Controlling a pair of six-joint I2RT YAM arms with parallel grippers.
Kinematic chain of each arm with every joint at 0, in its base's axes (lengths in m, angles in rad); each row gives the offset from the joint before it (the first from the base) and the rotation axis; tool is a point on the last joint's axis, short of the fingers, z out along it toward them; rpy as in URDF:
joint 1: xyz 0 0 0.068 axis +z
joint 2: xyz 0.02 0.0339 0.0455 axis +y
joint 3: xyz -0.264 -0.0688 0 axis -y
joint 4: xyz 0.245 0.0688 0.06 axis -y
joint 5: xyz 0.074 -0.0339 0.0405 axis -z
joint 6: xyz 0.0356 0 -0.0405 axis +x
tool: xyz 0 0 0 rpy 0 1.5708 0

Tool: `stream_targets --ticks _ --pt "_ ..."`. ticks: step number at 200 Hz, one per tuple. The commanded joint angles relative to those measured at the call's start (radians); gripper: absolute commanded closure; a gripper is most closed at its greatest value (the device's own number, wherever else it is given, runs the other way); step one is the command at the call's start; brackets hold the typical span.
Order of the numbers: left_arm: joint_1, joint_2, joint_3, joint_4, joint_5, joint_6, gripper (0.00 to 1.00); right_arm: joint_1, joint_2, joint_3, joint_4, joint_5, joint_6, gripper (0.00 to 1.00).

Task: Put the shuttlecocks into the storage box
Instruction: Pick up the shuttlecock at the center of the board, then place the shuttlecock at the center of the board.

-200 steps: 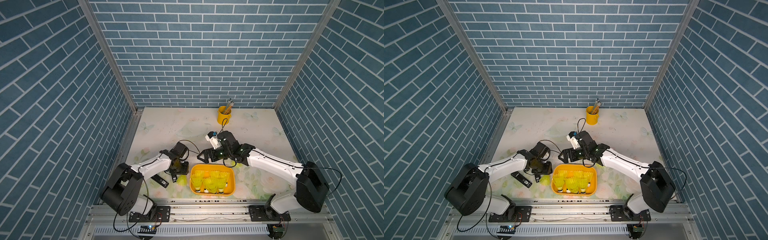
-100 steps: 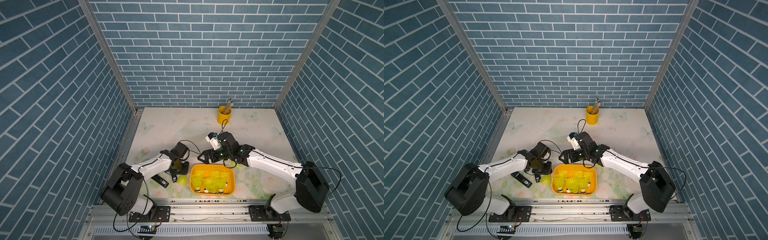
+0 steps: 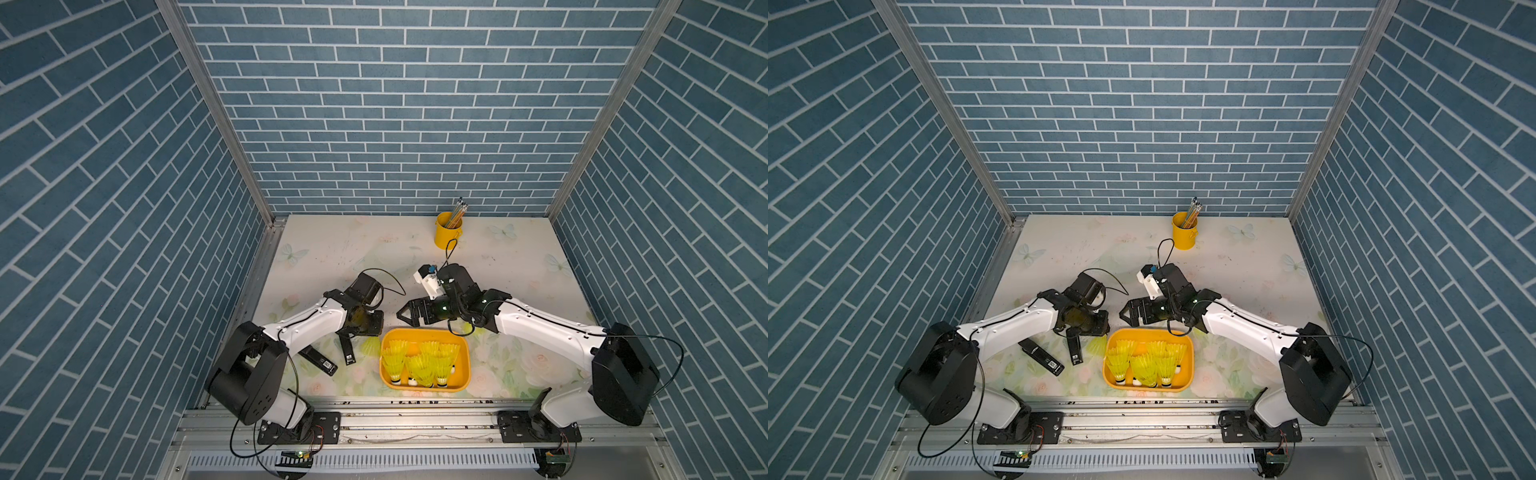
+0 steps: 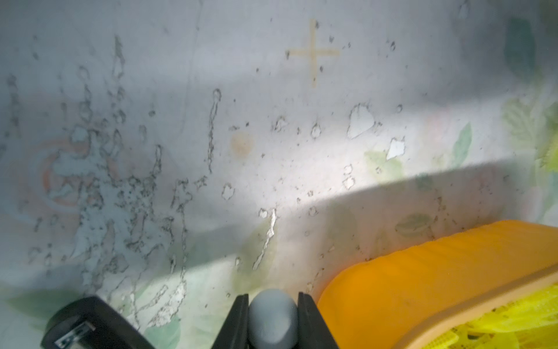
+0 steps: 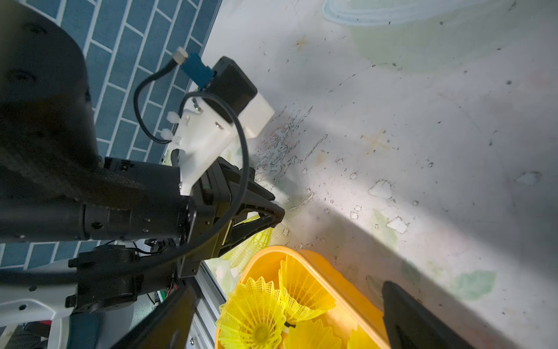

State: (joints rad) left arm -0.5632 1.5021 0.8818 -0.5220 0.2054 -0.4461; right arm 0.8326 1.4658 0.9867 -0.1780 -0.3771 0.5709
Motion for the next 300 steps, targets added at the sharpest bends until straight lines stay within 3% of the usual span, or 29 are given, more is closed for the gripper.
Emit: stream_targets --ticks 1,42,76,137,149,177,196,238,273,300 --pt "0.023 0.037 0.069 -0.043 -0.028 0.039 0.84 -0.015 -0.030 -0.007 0.017 0.013 0.004 0.00" --pt "0.077 0.164 0.273 -0.073 -0.076 0.101 0.84 -0.050 -0.041 -0.007 0.018 0.027 -0.005 0.00" --pt "0.080 0.318 0.422 -0.024 -0.021 0.082 0.85 -0.092 -0.039 -0.005 0.019 0.040 -0.012 0.00" --pt "0.080 0.430 0.406 0.193 0.021 -0.079 0.84 -0.187 -0.080 -0.070 0.037 0.077 0.006 0.00" --pt "0.079 0.424 0.381 0.232 0.026 -0.107 0.74 -0.193 -0.082 -0.077 0.035 0.076 0.003 0.00" --pt "0.079 0.367 0.341 0.276 0.013 -0.133 0.37 -0.196 -0.078 -0.083 0.033 0.062 -0.007 0.00" --pt "0.083 0.308 0.339 0.249 -0.014 -0.114 0.30 -0.200 -0.076 -0.081 0.025 0.055 -0.018 0.00" --pt "0.131 0.203 0.337 0.119 -0.070 0.029 0.34 -0.205 -0.100 -0.058 -0.047 0.107 -0.091 0.00" --pt "0.133 0.257 0.378 -0.082 -0.191 0.243 0.48 -0.207 -0.114 -0.059 -0.095 0.144 -0.158 0.00" --pt "0.125 0.275 0.343 -0.092 -0.281 0.315 0.49 -0.207 -0.116 -0.056 -0.094 0.141 -0.163 0.00"
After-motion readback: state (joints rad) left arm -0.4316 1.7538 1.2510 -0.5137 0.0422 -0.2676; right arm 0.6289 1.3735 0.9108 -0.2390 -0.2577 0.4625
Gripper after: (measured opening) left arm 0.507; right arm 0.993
